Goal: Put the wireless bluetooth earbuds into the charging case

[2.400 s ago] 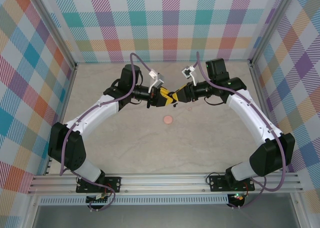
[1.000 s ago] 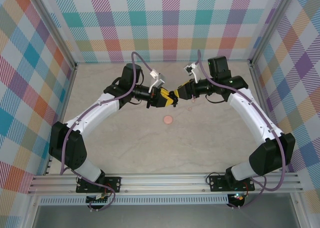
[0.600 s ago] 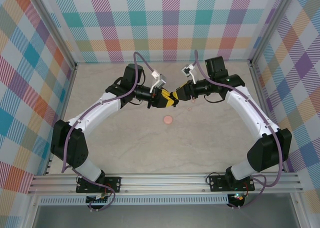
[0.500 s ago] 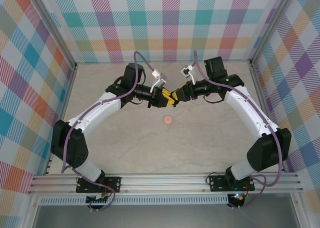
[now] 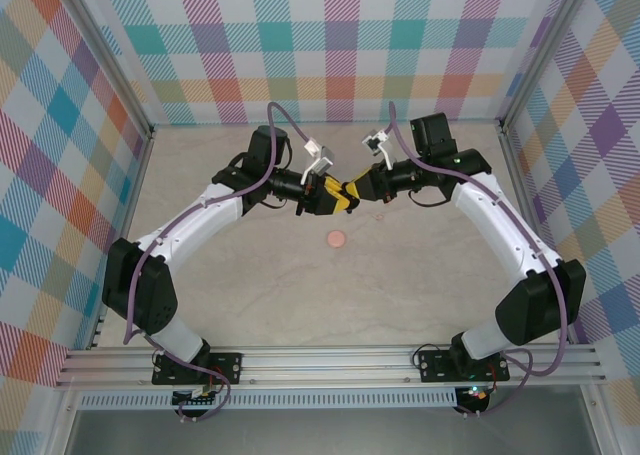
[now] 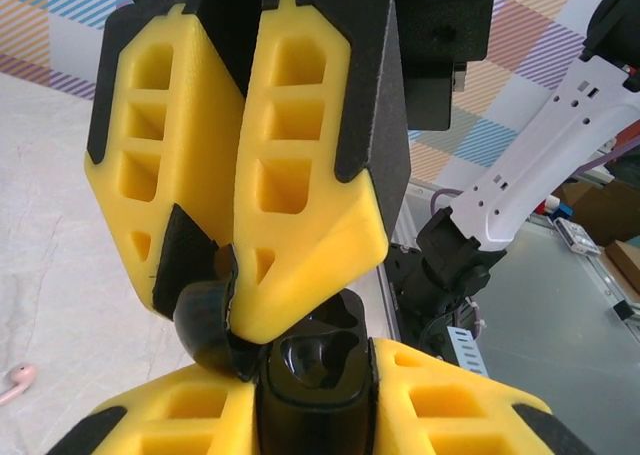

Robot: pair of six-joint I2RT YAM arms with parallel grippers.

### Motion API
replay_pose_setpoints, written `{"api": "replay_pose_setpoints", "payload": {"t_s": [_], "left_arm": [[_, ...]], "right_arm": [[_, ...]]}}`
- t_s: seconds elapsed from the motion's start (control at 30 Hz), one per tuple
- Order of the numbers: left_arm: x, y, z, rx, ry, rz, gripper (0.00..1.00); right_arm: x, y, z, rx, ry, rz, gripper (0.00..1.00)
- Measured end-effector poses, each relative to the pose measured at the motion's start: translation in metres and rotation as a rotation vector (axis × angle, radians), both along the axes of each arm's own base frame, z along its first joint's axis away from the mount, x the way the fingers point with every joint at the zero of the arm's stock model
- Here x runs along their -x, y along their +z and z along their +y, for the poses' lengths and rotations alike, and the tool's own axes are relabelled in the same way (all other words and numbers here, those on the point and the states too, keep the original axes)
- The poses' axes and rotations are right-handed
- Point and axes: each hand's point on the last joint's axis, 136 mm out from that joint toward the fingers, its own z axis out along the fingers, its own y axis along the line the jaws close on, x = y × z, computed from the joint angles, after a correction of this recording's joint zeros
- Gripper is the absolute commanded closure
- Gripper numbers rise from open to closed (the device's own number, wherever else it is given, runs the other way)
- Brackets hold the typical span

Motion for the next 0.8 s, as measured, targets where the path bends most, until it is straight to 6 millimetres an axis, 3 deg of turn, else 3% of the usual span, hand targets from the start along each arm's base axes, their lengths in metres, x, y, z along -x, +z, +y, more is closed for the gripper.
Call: {"api": "replay_pose_setpoints", "payload": {"t_s": [0.3,0.6,0.8], "left_arm": [[0.004,0.004,-0.003,0.013,-0.016,-0.012,0.61],[0.005,0.008,-0.006,0.025,-0.023,-0.022,0.66],[0.008,0.01,-0.006,0.032,-0.035,-0.003,0.76]], "right_arm": [[0.0,0.007,-0.001,-0.015,-0.015,0.0,0.87],[0.001,0.012,-0.001,-0.028,-0.013,-0.012,0.86],[0.004,0.016,-0.001,-0.034,0.002,-0.037,0.85]]}}
